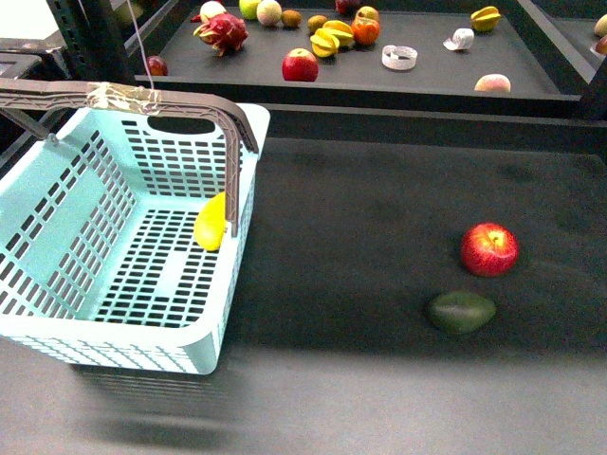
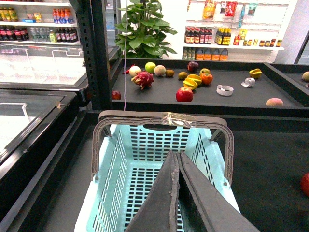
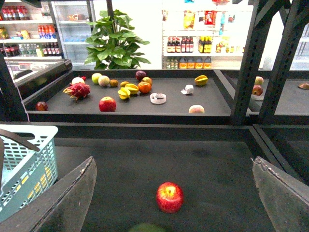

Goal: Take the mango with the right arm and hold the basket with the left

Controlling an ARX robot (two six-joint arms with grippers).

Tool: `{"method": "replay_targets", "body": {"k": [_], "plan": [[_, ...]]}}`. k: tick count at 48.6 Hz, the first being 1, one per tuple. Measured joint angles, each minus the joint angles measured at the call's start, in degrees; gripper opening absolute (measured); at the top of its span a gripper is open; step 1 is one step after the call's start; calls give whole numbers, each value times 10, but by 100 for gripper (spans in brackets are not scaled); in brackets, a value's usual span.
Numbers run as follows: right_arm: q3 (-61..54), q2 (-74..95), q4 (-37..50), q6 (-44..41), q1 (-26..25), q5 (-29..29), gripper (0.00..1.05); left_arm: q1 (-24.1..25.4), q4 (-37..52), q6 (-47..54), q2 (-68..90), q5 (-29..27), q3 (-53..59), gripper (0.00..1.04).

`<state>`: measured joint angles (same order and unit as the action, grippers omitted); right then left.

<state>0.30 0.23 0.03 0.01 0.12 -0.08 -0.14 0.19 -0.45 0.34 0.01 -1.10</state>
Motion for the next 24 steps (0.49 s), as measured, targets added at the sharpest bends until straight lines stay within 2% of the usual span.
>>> {"method": "replay_targets", "body": {"k": [24], "plan": [[0, 0, 0, 0, 0, 0, 96, 0, 0, 0, 0, 0, 0, 4]]}}
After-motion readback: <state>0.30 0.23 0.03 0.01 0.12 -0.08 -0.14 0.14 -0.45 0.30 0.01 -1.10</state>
